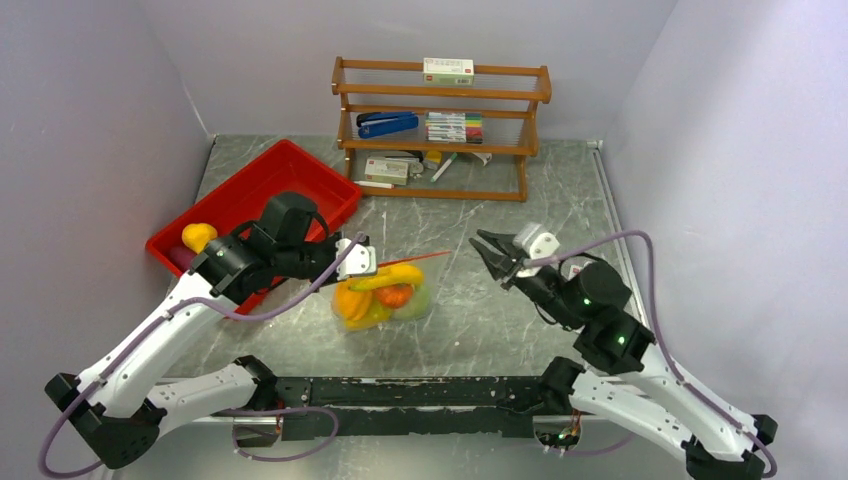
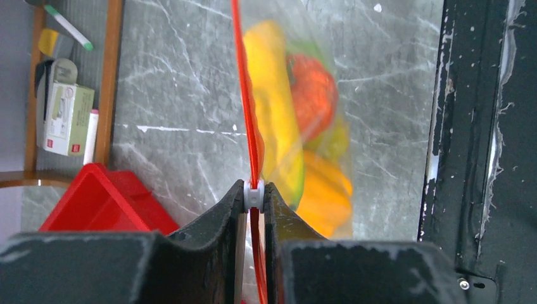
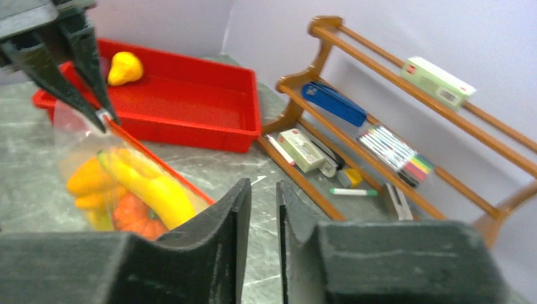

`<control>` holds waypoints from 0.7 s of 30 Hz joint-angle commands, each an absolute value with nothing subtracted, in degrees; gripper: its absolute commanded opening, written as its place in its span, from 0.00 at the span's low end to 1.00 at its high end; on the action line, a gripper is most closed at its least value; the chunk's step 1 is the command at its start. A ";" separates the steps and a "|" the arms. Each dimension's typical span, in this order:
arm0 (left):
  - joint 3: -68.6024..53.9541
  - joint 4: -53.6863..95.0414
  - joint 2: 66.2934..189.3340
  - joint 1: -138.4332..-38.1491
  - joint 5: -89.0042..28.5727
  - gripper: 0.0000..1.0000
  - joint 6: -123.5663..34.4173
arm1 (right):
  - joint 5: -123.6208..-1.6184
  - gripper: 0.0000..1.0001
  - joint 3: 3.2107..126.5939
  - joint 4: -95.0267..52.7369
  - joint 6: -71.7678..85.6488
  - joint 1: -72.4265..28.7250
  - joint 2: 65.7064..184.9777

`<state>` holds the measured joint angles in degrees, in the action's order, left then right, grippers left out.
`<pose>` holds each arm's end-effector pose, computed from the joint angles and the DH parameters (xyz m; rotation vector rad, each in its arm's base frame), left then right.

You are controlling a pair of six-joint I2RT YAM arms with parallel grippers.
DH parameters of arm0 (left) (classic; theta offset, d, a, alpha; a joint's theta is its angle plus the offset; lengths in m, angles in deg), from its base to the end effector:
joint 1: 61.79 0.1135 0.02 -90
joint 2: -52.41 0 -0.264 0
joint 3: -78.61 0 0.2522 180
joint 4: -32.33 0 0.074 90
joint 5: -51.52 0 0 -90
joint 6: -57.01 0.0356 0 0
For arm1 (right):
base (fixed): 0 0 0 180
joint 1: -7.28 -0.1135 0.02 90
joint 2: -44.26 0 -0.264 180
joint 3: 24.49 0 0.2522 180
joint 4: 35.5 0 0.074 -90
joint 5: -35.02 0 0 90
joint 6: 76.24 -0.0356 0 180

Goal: Place the food in the zip-top bag and seal the zipper
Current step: Zip the zipper food storage bag at the center of the board.

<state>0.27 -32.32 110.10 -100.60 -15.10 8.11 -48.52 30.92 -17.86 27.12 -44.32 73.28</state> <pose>0.1405 -0.1311 0.3515 1.6283 1.6298 -0.4553 0.0796 0.0940 0.3703 -0.6898 1.2591 0.4706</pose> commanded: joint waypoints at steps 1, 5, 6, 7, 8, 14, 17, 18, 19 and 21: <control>-2.90 -31.33 110.35 -100.18 -11.02 0.07 8.40 | -62.24 0.32 36.81 -11.06 31.77 -44.29 81.05; -2.35 -29.71 111.53 -100.20 -10.12 0.07 9.48 | -71.54 0.47 39.88 -9.24 35.00 -44.31 86.81; -2.57 -29.44 111.77 -100.20 -9.53 0.07 9.66 | -72.95 0.48 40.87 -8.37 35.75 -44.28 88.80; -2.83 -29.42 112.02 -100.19 -8.90 0.07 9.92 | -73.98 0.50 41.92 -7.36 36.49 -44.30 91.01; -3.11 -29.33 112.23 -100.19 -8.40 0.07 10.21 | -74.75 0.52 43.19 -6.40 36.78 -44.31 93.16; -2.78 -28.61 112.29 -100.19 -7.80 0.07 10.67 | -83.36 0.54 45.86 -7.70 35.40 -44.56 101.76; -2.46 -28.19 111.84 -100.20 -7.87 0.07 10.82 | -82.67 0.54 45.41 -10.27 33.92 -44.90 104.68; -2.13 -27.61 111.55 -100.20 -7.88 0.07 10.78 | -82.29 0.54 44.94 -11.30 34.07 -45.05 105.47; -1.72 -26.89 111.07 -100.16 -7.77 0.07 10.65 | -82.13 0.53 44.34 -12.59 34.32 -45.13 106.16; -0.98 -25.57 110.35 -100.20 -7.11 0.07 10.31 | -81.91 0.53 43.32 -14.74 34.74 -45.15 107.50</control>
<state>-1.24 -30.09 112.33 -100.55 -9.81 10.07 -80.63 44.66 -9.16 34.97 -44.75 106.02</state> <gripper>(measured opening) 0.118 0.534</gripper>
